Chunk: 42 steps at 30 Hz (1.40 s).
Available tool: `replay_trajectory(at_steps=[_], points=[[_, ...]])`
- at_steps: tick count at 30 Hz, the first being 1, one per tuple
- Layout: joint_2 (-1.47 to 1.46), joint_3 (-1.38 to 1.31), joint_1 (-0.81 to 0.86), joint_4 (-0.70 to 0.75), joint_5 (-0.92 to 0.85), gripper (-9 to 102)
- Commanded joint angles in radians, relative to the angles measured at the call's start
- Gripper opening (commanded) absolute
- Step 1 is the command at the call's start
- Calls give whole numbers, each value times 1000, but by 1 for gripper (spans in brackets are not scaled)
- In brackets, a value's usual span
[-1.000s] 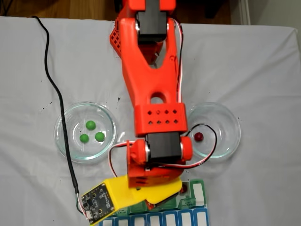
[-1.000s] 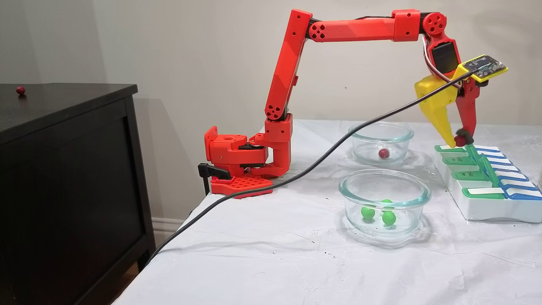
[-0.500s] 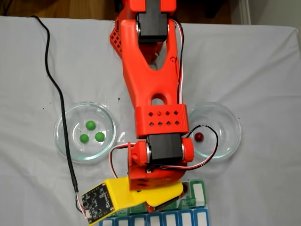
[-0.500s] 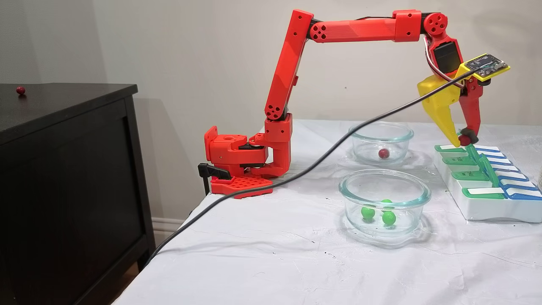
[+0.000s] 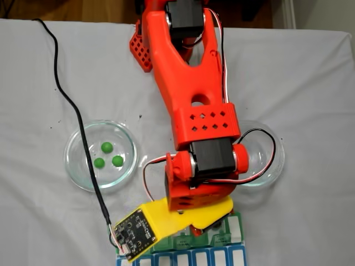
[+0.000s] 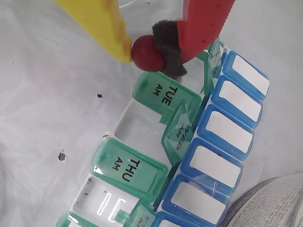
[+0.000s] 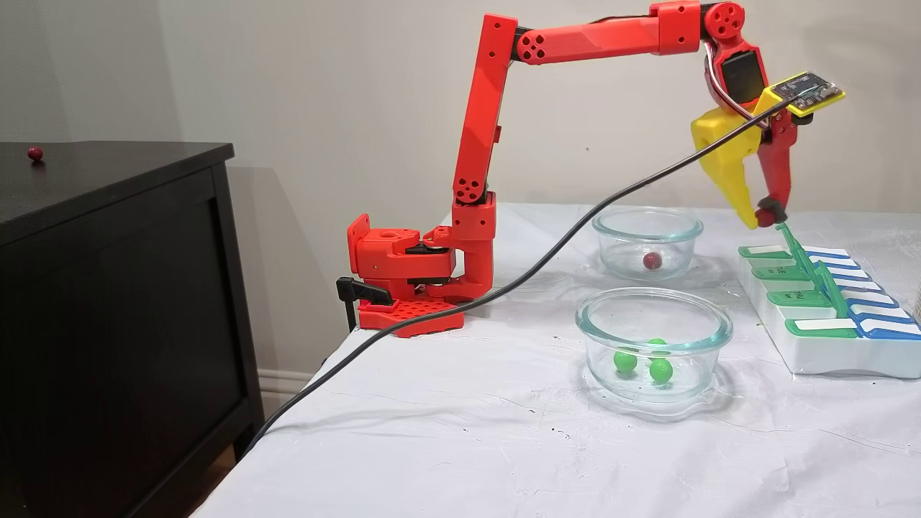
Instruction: Sort medicines into box.
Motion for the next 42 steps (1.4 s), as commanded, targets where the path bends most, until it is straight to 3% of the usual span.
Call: replay_trajectory(at_steps=[1, 11, 28, 35, 42], points=[[31, -63, 28, -5, -64, 0], [-58, -95, 64, 21, -199, 0], [-110, -84, 15, -196, 14, 0], [-167, -140, 9, -130, -14, 27], [-112, -114, 6, -118, -15, 29]])
